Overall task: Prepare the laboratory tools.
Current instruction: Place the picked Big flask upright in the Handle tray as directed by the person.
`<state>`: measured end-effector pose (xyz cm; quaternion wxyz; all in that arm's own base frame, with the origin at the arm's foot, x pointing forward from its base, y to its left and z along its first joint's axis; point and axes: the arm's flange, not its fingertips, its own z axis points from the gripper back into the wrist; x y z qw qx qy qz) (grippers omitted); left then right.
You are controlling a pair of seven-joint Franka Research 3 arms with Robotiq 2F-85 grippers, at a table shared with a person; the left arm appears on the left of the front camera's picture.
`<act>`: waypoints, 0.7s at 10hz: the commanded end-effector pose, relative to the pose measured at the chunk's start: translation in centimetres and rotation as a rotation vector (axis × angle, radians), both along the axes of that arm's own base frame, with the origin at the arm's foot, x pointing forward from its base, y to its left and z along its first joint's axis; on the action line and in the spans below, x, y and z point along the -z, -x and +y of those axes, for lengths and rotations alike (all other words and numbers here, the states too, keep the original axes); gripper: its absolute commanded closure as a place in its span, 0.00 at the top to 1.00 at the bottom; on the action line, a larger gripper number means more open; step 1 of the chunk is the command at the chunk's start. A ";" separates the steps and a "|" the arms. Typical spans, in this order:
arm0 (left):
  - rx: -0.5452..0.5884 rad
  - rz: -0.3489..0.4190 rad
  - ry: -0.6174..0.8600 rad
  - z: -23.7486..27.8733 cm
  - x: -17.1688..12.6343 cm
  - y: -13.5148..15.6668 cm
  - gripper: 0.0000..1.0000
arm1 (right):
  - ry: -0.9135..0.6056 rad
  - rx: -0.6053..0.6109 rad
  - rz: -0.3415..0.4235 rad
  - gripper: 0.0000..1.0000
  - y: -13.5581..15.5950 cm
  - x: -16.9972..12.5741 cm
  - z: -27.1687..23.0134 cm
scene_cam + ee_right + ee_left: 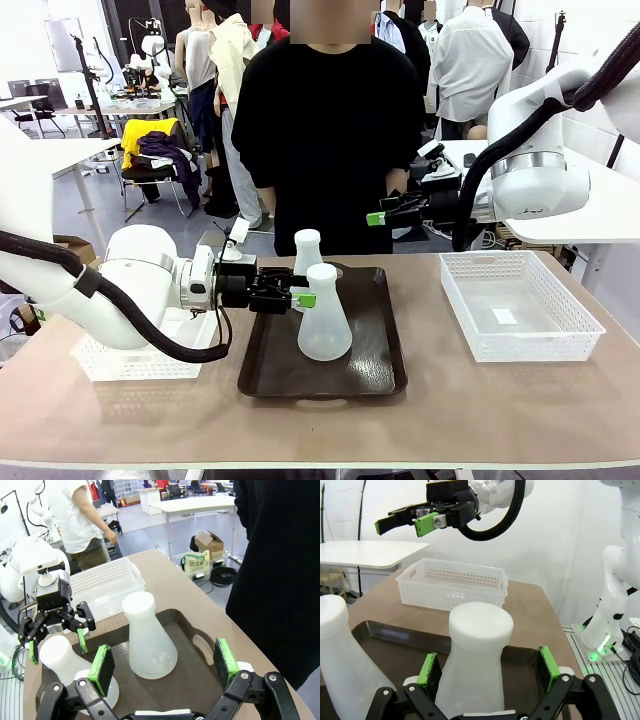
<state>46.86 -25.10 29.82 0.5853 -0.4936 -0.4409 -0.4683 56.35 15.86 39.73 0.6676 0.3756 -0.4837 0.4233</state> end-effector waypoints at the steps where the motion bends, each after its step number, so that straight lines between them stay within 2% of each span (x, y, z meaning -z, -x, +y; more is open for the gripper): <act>1: -0.015 -0.016 0.002 0.0 0.0 0.0 1.00 | 0.006 -0.005 0.010 1.00 -0.1 0.0 0.0; 7: -0.015 -0.016 0.002 0.0 0.0 0.0 1.00 | 0.006 -0.005 0.010 1.00 -0.1 0.0 0.0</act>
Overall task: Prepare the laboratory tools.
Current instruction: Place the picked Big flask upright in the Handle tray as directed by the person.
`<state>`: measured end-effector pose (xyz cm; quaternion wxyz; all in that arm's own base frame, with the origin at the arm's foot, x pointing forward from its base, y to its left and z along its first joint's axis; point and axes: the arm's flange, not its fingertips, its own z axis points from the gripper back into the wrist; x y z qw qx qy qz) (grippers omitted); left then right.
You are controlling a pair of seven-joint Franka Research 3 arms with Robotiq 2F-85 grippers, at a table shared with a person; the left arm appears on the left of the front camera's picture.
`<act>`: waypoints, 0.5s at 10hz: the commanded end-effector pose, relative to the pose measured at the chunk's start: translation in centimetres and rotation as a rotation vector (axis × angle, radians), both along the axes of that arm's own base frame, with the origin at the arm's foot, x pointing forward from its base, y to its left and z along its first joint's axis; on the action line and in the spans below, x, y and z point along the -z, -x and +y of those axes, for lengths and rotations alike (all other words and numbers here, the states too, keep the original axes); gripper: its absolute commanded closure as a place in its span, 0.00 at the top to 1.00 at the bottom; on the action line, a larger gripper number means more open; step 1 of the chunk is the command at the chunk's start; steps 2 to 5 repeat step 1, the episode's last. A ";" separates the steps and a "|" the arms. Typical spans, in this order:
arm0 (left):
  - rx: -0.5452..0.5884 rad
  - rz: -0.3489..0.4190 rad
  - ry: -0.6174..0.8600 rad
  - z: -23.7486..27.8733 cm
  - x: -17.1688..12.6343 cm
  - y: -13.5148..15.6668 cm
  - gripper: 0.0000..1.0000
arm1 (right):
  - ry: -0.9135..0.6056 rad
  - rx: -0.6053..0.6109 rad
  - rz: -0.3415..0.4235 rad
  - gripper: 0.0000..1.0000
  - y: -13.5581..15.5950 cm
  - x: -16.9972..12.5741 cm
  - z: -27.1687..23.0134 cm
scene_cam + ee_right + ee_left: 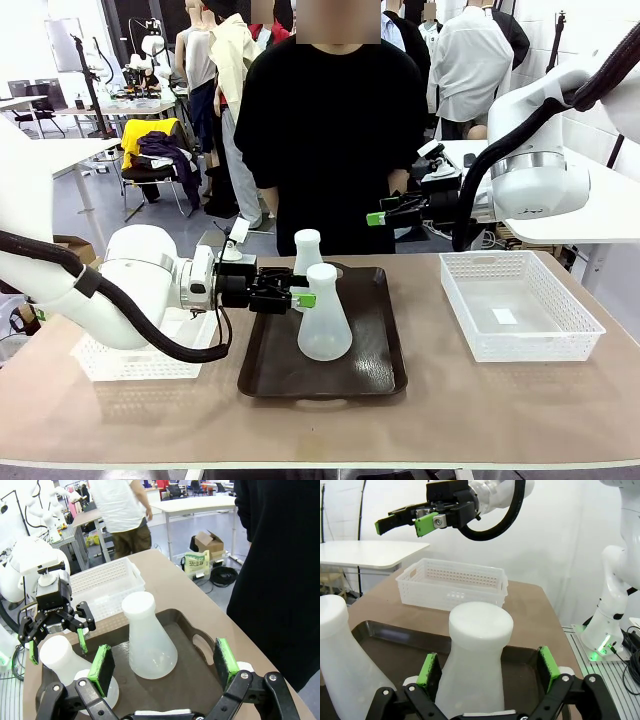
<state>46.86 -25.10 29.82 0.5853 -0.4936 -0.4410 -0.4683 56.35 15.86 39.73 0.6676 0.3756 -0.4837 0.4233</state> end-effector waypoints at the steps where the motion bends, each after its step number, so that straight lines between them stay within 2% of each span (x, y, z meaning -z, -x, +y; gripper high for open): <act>1: -0.015 -0.016 0.002 0.0 0.0 0.0 1.00 | 0.006 -0.005 0.010 1.00 -0.1 0.0 0.0; 5: -0.015 -0.016 0.002 0.0 0.0 0.0 1.00 | 0.006 -0.005 0.010 1.00 -0.1 0.0 0.0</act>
